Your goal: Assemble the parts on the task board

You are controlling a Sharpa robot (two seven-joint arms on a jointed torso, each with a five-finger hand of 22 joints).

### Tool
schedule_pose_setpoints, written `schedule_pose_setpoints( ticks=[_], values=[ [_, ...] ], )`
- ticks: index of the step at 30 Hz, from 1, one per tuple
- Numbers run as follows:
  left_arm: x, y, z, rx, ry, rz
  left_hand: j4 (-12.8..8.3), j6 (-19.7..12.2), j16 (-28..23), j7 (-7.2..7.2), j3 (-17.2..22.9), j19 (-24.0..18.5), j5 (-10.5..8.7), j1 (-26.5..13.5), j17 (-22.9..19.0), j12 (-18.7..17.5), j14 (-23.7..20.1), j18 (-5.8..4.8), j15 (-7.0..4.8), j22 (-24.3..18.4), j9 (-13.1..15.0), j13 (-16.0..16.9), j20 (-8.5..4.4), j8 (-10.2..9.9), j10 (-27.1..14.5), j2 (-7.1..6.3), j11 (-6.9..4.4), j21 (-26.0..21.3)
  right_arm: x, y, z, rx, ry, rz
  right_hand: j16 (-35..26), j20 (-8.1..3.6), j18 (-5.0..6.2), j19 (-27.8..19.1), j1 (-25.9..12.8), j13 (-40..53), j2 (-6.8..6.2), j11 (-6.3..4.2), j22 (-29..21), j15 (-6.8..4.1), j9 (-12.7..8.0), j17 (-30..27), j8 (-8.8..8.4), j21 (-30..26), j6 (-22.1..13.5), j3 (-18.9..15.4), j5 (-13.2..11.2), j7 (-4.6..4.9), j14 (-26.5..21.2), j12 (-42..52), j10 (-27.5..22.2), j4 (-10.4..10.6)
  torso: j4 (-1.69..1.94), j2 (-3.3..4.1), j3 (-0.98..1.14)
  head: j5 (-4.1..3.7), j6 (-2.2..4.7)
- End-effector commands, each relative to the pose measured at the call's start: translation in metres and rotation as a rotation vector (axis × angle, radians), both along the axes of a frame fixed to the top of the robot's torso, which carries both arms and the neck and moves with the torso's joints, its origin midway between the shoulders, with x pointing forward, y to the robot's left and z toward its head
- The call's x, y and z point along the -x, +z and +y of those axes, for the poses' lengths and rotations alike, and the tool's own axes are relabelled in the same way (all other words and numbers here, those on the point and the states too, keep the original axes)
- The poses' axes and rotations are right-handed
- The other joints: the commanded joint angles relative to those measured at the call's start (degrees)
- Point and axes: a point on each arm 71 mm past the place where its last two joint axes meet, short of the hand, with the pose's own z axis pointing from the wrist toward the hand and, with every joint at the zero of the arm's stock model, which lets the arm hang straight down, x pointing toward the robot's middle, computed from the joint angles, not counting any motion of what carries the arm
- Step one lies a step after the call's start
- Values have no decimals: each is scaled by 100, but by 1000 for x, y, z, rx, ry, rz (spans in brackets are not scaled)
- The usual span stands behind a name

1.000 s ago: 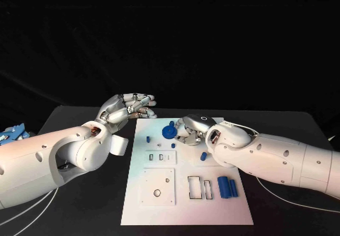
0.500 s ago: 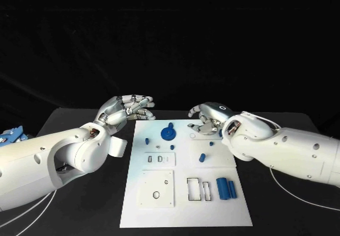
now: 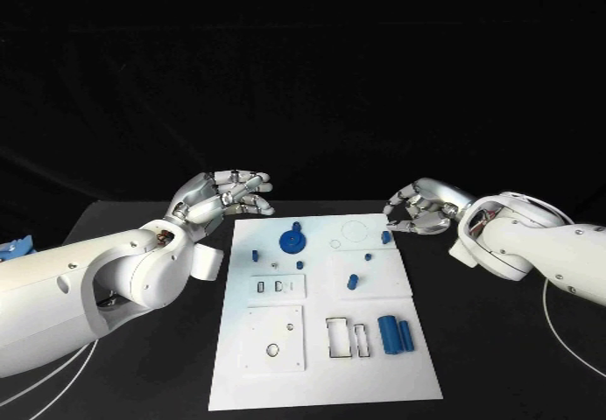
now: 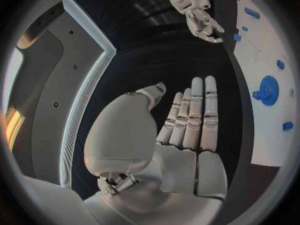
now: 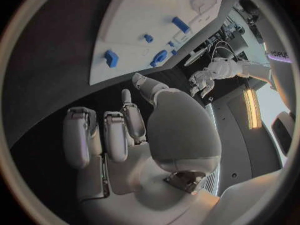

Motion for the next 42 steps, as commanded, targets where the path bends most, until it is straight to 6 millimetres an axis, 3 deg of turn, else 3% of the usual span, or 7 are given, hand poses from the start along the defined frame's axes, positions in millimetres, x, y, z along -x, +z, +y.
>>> schedule_pose_setpoints(
  ticks=[1,5,9,10,12,35,42],
  values=[
    [0,1,-2,11,-13,-2,-27,-26,20,142,2,-3,14,13,6,-22,-41,15,4,8,7,-4,-4,-13,-1,0,20,34,3,-7,-5,4,77,9,-31,33,19,26,89,-18,-2,64,725,58,2,751,-7,16,8,37,56,42,420,-5,-26,-70,-51,-38,51,18,-19],
    [-1,0,-1,11,-13,-2,-28,-25,20,142,1,-4,14,12,6,-22,-42,15,4,8,8,-4,-4,-13,0,-1,20,34,4,-17,-14,23,91,4,-27,175,21,12,156,-179,-13,277,713,238,-133,769,-355,-14,-508,120,110,287,421,-158,-185,-178,-61,-45,78,35,-39],
    [-2,0,-1,11,-13,-1,-29,-24,19,142,2,-7,14,11,8,-23,-47,14,5,7,8,-4,-3,-13,1,-1,20,34,3,-21,-15,28,89,-13,-3,216,8,53,167,-161,8,309,768,269,-176,816,-433,37,-582,144,128,319,432,-142,-170,-199,-63,-50,102,66,-49],
    [-2,0,-1,11,-13,-1,-29,-24,19,142,2,-7,14,11,8,-23,-47,14,5,7,8,-4,-3,-13,1,-1,20,34,2,-22,-15,29,88,-18,6,230,3,69,174,-149,17,317,790,278,-202,834,-477,57,-629,156,132,327,437,-130,-159,-211,-58,-48,92,61,-47],
    [-2,0,-1,11,-13,-1,-29,-24,19,142,2,-7,14,11,8,-23,-47,14,5,7,8,-4,-3,-13,1,-1,20,34,1,-23,-15,28,83,-26,8,233,2,73,176,-136,20,318,795,280,-206,837,-482,62,-634,160,133,328,437,-120,-148,-213,-52,-44,98,55,-46],
    [-3,-1,-2,12,-18,-1,-31,-23,19,142,3,-10,14,10,11,-24,-51,14,6,7,9,-3,-2,-13,3,0,20,34,-13,-41,-3,23,48,-18,21,262,-3,93,121,-90,69,335,822,298,-269,859,-568,85,-677,179,98,344,442,-75,-103,-190,-38,-45,68,45,-117],
    [-2,-1,-1,12,-17,-1,-31,-23,19,142,3,-10,14,10,11,-24,-51,14,6,7,9,-3,-2,-13,3,0,20,34,-13,-47,4,25,59,-3,25,267,-1,92,107,-74,87,336,822,301,-274,867,-558,82,-630,186,87,344,444,-59,-89,-181,-60,-44,85,76,-128]
  ],
)
